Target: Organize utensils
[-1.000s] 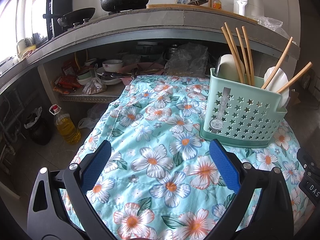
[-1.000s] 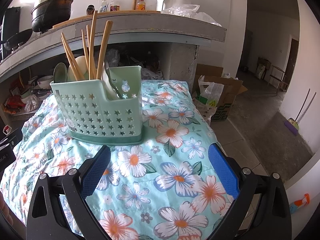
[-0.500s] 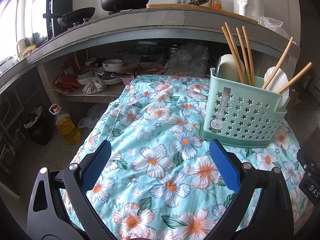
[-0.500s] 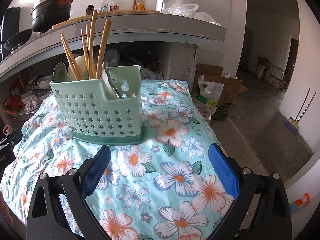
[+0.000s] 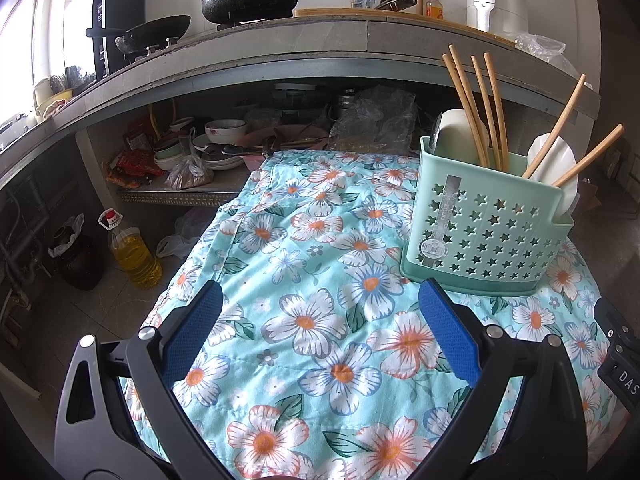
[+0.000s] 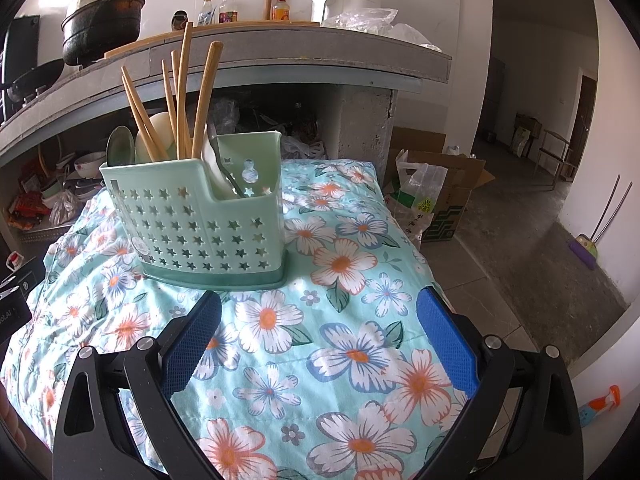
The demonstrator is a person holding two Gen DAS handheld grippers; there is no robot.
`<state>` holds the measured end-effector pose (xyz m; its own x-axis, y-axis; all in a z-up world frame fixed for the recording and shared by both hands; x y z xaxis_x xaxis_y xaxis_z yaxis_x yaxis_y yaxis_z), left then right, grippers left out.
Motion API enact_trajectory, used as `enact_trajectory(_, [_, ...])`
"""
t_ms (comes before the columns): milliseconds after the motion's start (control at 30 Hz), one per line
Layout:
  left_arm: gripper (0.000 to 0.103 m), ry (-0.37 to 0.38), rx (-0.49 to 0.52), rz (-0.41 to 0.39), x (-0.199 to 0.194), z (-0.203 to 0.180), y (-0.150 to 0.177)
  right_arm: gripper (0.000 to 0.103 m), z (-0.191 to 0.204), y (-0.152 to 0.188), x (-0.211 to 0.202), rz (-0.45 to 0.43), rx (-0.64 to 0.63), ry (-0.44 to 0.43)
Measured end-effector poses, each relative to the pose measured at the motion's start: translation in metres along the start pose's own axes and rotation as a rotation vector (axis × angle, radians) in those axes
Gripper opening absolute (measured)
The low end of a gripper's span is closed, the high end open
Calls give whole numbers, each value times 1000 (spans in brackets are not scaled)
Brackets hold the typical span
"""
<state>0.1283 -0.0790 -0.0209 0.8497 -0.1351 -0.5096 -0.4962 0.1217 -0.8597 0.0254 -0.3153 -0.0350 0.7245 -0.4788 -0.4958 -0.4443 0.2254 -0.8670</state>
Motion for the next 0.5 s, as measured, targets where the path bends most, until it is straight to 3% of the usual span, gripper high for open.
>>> enact_trajectory(500, [95,4,2,3,0,-1,0,95,1,0,-1,-1,2,-1])
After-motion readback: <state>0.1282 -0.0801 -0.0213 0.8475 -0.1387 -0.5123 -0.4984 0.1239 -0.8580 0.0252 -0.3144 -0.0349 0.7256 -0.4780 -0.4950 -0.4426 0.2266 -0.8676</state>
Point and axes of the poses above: each gripper's, at about its wrist camera, not at the fingertips, and x roughly the way its jaws point, z to its left, y to its underside, the point moved 8 cm from there along x, roughly the way its jaws point, and after that the axes turned 7 degrees about -z, right-handed, at the moved point
